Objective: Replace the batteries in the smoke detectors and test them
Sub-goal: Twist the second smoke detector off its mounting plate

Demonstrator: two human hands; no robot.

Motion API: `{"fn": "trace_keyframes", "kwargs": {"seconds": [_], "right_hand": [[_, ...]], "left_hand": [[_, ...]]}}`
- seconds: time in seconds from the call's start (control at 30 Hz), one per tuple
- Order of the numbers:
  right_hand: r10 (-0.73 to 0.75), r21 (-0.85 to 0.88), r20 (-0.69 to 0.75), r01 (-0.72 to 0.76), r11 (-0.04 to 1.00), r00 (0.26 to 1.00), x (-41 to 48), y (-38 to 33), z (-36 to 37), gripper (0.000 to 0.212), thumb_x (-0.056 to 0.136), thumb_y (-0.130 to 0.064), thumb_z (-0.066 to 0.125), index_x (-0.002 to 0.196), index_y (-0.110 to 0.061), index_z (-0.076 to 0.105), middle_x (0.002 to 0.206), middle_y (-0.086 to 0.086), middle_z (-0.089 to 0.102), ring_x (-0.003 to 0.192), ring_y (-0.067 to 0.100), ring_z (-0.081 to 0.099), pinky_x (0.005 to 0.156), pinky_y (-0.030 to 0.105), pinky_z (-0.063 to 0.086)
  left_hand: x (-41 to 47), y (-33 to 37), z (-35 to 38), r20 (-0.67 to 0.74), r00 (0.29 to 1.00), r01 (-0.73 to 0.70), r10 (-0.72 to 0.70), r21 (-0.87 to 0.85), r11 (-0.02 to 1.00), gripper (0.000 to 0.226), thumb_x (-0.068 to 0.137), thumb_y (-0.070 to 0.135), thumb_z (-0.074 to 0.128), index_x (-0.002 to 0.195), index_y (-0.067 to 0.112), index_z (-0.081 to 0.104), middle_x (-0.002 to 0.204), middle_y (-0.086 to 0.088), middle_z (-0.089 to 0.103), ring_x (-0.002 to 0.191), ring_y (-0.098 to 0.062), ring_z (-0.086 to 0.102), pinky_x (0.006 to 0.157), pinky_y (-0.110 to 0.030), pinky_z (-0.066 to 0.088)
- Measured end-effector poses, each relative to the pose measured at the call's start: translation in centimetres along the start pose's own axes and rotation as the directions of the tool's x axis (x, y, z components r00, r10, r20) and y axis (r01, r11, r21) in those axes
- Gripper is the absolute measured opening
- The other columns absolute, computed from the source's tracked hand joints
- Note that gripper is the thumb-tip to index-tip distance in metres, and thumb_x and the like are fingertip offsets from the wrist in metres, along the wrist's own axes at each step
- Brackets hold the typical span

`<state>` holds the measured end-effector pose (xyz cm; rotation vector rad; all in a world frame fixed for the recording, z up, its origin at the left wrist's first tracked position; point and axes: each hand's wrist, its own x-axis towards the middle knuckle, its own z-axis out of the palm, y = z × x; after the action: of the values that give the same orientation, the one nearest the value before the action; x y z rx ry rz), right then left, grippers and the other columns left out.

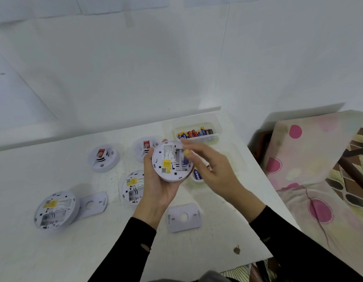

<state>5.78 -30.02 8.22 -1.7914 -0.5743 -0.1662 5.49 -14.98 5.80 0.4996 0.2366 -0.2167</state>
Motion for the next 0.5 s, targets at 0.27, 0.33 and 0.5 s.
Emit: {"fn": "trace_keyframes", "kwargs": {"seconds": [0.27,0.33,0.5], "right_hand": [[0.497,-0.241,-0.275,-0.56,0.793,0.823,2.1,4.9,-6.6,0.015,0.089,-0.017,0.066,0.101,-0.01,0.071,0.074,0.006,0.071,0.063,0.014,0.063,0.079,0.036,0.057],[0.561,-0.535,-0.206,-0.572,0.621,0.802,2.0,6.5,-6.9,0.016,0.086,-0.018,0.068,0.099,-0.01,0.075,0.089,0.007,0.073,0.068,0.015,0.06,0.08,0.028,0.051],[0.638,-0.75,-0.138,-0.501,0.432,0.757,2.2,8.6,-5.3,0.018,0.084,-0.015,0.067,0.071,-0.004,0.073,0.078,0.015,0.071,0.075,0.033,0.065,0.061,0.031,0.052]], "left_hand": [[0.0,0.1,-0.8,-0.041,0.999,0.005,-0.006,-0.014,1.0,0.042,0.099,0.048,0.044,0.129,0.022,0.058,0.146,-0.019,0.052,0.136,-0.042,0.046,0.097,-0.057,0.05],[0.1,0.2,-0.7,-0.039,0.999,0.005,-0.005,-0.004,1.0,0.043,0.099,0.048,0.044,0.13,0.022,0.057,0.147,-0.018,0.05,0.136,-0.042,0.046,0.096,-0.057,0.051],[0.0,0.0,-0.4,-0.027,1.0,0.013,-0.013,-0.006,1.0,0.042,0.099,0.048,0.043,0.13,0.022,0.057,0.147,-0.018,0.05,0.136,-0.042,0.046,0.095,-0.056,0.052]]}}
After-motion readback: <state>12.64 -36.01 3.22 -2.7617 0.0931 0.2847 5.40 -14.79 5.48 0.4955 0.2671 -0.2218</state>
